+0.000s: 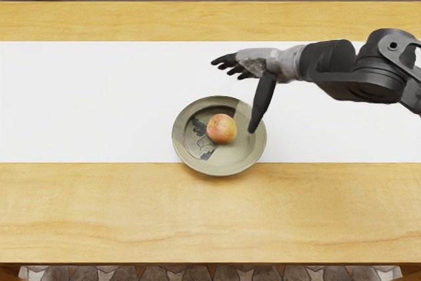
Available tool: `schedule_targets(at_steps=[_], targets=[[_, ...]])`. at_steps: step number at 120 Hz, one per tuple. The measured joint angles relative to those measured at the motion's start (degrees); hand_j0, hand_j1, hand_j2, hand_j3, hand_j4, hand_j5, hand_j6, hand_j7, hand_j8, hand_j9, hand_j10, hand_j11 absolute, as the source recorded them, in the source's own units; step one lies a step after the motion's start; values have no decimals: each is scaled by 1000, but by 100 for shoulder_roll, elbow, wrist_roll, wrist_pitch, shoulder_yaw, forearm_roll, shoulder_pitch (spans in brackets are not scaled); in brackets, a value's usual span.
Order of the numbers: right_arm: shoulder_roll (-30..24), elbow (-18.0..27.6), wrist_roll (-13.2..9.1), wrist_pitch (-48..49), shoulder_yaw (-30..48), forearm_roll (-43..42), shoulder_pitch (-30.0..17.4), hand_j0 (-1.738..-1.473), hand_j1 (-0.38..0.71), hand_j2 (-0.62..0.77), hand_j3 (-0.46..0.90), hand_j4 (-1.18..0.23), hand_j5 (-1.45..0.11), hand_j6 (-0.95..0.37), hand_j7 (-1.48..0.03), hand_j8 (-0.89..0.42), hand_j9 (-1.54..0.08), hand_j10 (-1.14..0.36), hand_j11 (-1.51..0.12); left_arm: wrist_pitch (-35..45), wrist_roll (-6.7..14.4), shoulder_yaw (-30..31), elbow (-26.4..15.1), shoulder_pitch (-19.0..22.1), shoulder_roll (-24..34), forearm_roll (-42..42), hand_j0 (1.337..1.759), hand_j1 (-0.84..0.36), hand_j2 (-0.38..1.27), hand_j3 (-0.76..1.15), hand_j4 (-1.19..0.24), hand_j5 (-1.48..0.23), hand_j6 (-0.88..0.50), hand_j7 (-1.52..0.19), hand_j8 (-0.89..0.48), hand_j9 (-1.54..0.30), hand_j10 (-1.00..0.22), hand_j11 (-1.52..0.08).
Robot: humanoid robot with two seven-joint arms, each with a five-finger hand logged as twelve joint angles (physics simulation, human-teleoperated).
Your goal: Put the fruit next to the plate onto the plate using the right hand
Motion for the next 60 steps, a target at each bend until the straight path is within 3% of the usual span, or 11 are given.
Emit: schedule_targets(at_steps=[15,35,60], targets=[[-792,7,0,1261,744,1141,-244,-1658,-328,14,0,-24,-36,-14,-28,-7,-56,-21,-44,0,1,0,0,0,0,-1,1658,349,0,0,0,0,-1,0,0,0,0,0],[-1926,-116,0,1759,1152,2479,-539,-1658,-340,6,0,-11,-16,-7,-12,-4,-25,-10,-19,-4,0,0,-19,0,0,-2,1658,349,0,0,0,0,-1,0,0,0,0,0],[-2304,-204,0,1869,1200,2890,-700,-1658,-346,3,0,-5,-6,-4,-4,-2,-9,-4,-7,1,5,-14,-25,-9,0,-9,1658,349,0,0,0,0,-1,0,0,0,0,0]])
